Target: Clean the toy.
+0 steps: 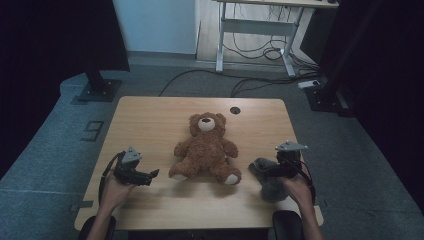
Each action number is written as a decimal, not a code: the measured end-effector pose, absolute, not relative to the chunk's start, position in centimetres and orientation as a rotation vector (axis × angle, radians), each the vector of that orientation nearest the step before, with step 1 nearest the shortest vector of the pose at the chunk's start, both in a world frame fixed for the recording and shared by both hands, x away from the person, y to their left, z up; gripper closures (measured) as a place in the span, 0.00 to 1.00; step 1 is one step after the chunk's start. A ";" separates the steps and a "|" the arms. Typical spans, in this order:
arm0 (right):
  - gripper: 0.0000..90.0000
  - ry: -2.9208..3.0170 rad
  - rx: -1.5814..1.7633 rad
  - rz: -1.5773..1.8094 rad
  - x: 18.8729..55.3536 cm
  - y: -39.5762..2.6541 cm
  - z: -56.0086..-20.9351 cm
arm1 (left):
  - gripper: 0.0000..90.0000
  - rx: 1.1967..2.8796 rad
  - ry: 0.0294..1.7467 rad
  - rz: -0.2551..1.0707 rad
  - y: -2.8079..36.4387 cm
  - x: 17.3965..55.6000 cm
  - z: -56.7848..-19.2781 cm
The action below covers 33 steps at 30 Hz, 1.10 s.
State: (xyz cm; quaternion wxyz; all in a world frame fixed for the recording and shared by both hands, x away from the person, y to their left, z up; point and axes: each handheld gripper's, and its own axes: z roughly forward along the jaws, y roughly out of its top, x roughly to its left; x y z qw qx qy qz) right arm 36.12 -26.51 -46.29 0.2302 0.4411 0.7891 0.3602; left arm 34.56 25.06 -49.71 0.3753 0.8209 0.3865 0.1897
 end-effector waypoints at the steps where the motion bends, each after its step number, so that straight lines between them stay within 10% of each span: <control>1: 0.00 2.167 1.221 0.987 35.9 -26.8 -46.6 | 0.00 2.099 0.993 0.484 25.1 34.4 -49.9; 33: 0.00 2.228 1.316 0.931 34.5 -28.8 -55.6 | 0.00 2.207 1.098 0.405 25.6 33.8 -54.8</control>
